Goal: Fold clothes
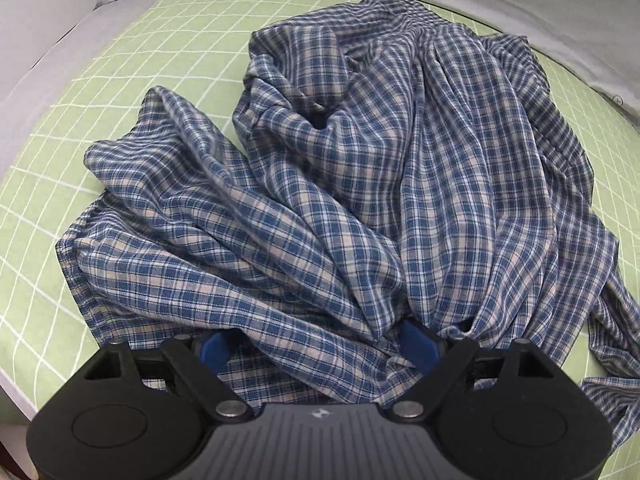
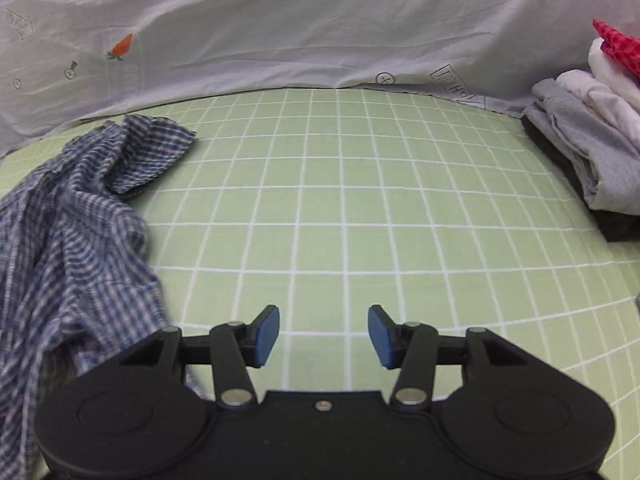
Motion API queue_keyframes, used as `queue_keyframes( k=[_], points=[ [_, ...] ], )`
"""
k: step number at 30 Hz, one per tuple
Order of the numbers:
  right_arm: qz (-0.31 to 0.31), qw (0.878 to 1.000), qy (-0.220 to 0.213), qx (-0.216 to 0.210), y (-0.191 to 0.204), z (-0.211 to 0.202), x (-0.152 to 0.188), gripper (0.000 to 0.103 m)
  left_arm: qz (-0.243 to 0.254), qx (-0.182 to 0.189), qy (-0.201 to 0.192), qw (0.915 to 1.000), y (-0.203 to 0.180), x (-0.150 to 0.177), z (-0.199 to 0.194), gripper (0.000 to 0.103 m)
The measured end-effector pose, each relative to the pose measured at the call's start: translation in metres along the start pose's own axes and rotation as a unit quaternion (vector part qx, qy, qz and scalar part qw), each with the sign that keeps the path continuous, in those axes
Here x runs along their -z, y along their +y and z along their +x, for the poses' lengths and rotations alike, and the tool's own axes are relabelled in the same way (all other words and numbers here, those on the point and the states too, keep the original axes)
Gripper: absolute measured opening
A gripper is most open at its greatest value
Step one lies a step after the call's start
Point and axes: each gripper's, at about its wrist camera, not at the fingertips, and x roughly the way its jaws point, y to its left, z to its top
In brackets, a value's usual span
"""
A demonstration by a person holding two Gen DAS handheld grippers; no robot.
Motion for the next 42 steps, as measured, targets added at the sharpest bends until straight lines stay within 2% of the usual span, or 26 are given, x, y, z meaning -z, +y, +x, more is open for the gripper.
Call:
queue_keyframes(
  k=[1, 3, 6, 12, 14, 15, 17, 18, 19, 21, 23, 25, 26, 28, 30, 35, 38, 42],
  points=[
    [0.011, 1.000, 0.002, -0.021, 0.009, -0.005, 0.008, 0.074, -0.012, 0.004, -0.002, 0.9999, 0.006, -0.002, -0.001, 0.087],
    [0.025, 0.998, 0.007, -0.058, 0.023, -0.013, 0.023, 0.088, -0.028, 0.009, -0.004, 0.9996, 0.015, -0.004, -0.003, 0.087],
    [0.004, 0.996, 0.022, -0.084, 0.044, -0.018, 0.043, 0.090, -0.038, 0.013, -0.005, 0.9992, 0.023, -0.005, -0.003, 0.088],
    [-0.054, 0.996, 0.060, -0.033, 0.054, -0.009, 0.066, 0.090, -0.035, 0.015, -0.008, 0.9992, 0.021, 0.008, -0.010, 0.088],
    [-0.076, 0.996, 0.049, -0.018, 0.049, -0.007, 0.064, 0.084, -0.040, 0.015, -0.010, 0.9990, 0.026, 0.013, -0.014, 0.088],
    [-0.086, 0.995, 0.040, -0.012, 0.044, -0.005, 0.060, 0.075, -0.043, 0.015, -0.011, 0.9989, 0.029, 0.014, -0.016, 0.088],
    [-0.088, 0.996, 0.032, 0.004, 0.030, 0.002, 0.044, 0.048, -0.047, 0.015, -0.012, 0.9987, 0.032, 0.018, -0.020, 0.088],
    [-0.087, 0.996, 0.029, 0.014, 0.022, 0.006, 0.034, 0.020, -0.049, 0.015, -0.012, 0.9986, 0.033, 0.020, -0.022, 0.088],
    [-0.087, 0.995, 0.024, 0.032, 0.014, 0.011, 0.025, 0.012, -0.051, 0.015, -0.013, 0.9985, 0.033, 0.022, -0.024, 0.088],
    [-0.078, 0.994, 0.006, 0.082, -0.009, 0.021, 0.003, 0.012, -0.052, 0.015, -0.019, 0.9983, 0.033, 0.023, -0.028, 0.088],
    [-0.038, 0.991, -0.020, 0.127, -0.030, 0.024, -0.021, 0.012, -0.056, 0.015, -0.026, 0.9980, 0.034, 0.025, -0.033, 0.088],
    [0.005, 0.984, -0.049, 0.172, -0.050, 0.025, -0.045, 0.018, -0.063, 0.015, -0.034, 0.9973, 0.037, 0.027, -0.038, 0.088],
    [0.022, 0.979, -0.059, 0.192, -0.056, 0.025, -0.053, 0.025, -0.066, 0.011, -0.039, 0.9970, 0.040, 0.030, -0.041, 0.088],
    [0.045, 0.971, -0.069, 0.225, -0.057, 0.024, -0.058, 0.067, -0.073, 0.001, -0.050, 0.9961, 0.048, 0.036, -0.048, 0.088],
    [0.057, 0.971, -0.058, 0.226, -0.045, 0.023, -0.048, 0.079, -0.084, -0.010, -0.053, 0.9950, 0.056, 0.042, -0.052, 0.088],
    [0.090, 0.988, -0.010, 0.128, 0.006, 0.011, 0.015, 0.087, -0.136, 0.005, -0.045, 0.9897, 0.090, 0.046, -0.051, 0.088],
    [0.099, 0.991, 0.008, 0.088, 0.046, -0.003, 0.053, 0.097, -0.129, 0.005, -0.039, 0.9909, 0.105, 0.051, -0.054, 0.088],
    [0.062, 0.997, 0.036, 0.032, 0.105, -0.012, 0.085, 0.098, -0.102, 0.006, -0.029, 0.9943, 0.123, 0.049, -0.057, 0.088]
  ],
)
